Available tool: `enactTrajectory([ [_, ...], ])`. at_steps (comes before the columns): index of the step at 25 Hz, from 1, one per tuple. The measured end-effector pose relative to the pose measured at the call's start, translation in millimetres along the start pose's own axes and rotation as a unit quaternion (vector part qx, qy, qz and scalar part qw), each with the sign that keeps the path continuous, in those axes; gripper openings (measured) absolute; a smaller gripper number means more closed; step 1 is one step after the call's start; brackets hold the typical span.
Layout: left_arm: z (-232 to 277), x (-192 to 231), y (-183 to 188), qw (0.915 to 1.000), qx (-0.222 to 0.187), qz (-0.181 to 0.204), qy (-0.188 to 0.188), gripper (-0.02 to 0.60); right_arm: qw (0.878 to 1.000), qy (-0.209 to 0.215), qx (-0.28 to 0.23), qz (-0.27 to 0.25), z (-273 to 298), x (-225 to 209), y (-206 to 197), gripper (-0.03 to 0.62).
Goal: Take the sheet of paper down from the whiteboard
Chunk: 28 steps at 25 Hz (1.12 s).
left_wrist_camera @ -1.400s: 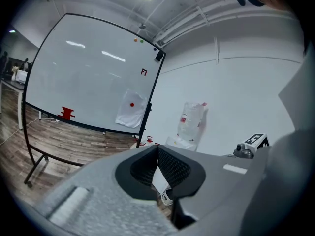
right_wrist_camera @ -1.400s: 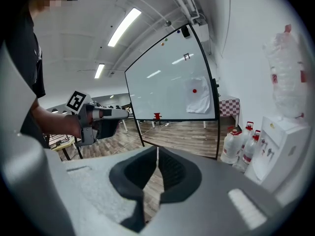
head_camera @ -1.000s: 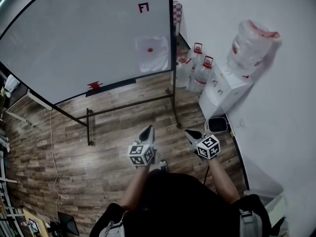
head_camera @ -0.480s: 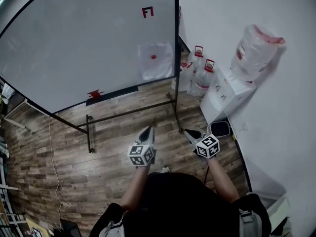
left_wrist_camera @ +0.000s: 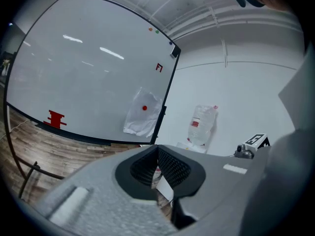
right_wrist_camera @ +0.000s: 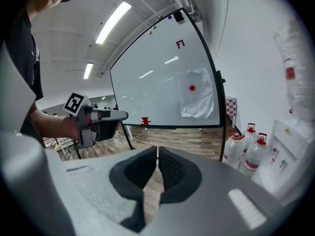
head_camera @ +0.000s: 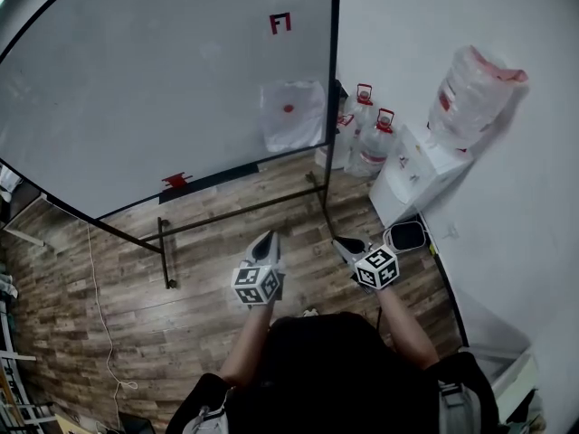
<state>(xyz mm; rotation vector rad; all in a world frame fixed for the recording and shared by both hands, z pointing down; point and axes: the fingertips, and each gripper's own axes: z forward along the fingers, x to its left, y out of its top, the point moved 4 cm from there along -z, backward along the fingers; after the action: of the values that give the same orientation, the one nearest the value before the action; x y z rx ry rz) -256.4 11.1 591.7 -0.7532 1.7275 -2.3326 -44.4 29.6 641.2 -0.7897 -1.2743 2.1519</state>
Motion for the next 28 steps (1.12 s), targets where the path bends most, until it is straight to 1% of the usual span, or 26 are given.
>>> enactTrajectory([
  [3, 1, 10, 1, 1.0000, -0.002, -0.004, 0.002, 0.011, 1.000, -0.001, 0.007, -0.002, 6, 4, -1, 0.014],
  [8, 3, 17, -3, 0.9999, -0.002, -0.014, -0.004, 0.011, 1.000, -0.014, 0.016, 0.000, 7, 1, -3, 0.014],
  [12, 3, 26, -2, 0.9997, -0.004, -0.023, -0.003, 0.011, 1.000, -0.015, 0.020, -0.007, 15, -1, 6, 0.014],
  [16, 4, 35, 1, 0.9995, -0.010, -0.028, 0.008, 0.011, 1.000, -0.004, 0.024, -0.019, 28, -2, 12, 0.014],
  [20, 5, 45, 9, 0.9991, -0.018, -0.030, 0.025, 0.011, 0.999, 0.019, 0.027, -0.028, 43, -2, 21, 0.014],
  [24, 8, 50, 15, 0.9983, -0.026, -0.033, 0.041, 0.011, 0.998, 0.034, 0.030, -0.038, 58, -10, 30, 0.014],
  [28, 13, 52, 15, 0.9978, -0.024, -0.032, 0.053, 0.011, 0.997, 0.049, 0.030, -0.043, 69, -18, 36, 0.014],
])
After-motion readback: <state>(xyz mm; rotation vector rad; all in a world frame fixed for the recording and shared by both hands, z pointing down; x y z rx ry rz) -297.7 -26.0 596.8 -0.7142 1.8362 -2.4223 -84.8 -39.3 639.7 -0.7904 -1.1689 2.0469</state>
